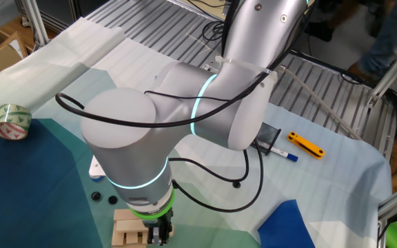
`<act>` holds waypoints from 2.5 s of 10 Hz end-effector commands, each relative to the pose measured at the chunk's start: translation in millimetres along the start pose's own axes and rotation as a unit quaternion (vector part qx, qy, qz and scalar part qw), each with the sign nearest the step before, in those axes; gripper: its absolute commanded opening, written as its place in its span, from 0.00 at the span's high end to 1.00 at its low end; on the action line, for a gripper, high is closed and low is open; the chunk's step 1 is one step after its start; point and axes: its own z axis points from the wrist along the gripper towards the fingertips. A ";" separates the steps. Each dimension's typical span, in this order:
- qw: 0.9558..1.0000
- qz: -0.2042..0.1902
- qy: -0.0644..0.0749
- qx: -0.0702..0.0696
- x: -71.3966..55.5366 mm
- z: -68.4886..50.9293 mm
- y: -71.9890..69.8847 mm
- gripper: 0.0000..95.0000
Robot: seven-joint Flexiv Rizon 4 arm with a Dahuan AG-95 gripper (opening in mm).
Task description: Play Jenga
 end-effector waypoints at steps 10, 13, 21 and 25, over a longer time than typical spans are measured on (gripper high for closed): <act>0.999 0.008 0.040 0.022 29.3 -1.4 -5.0 1.00; 0.999 0.009 0.046 0.021 36.1 3.3 -8.7 1.00; 0.999 0.002 0.035 0.011 43.5 10.8 -13.4 1.00; 0.999 0.009 0.030 0.012 44.2 11.6 -13.6 0.40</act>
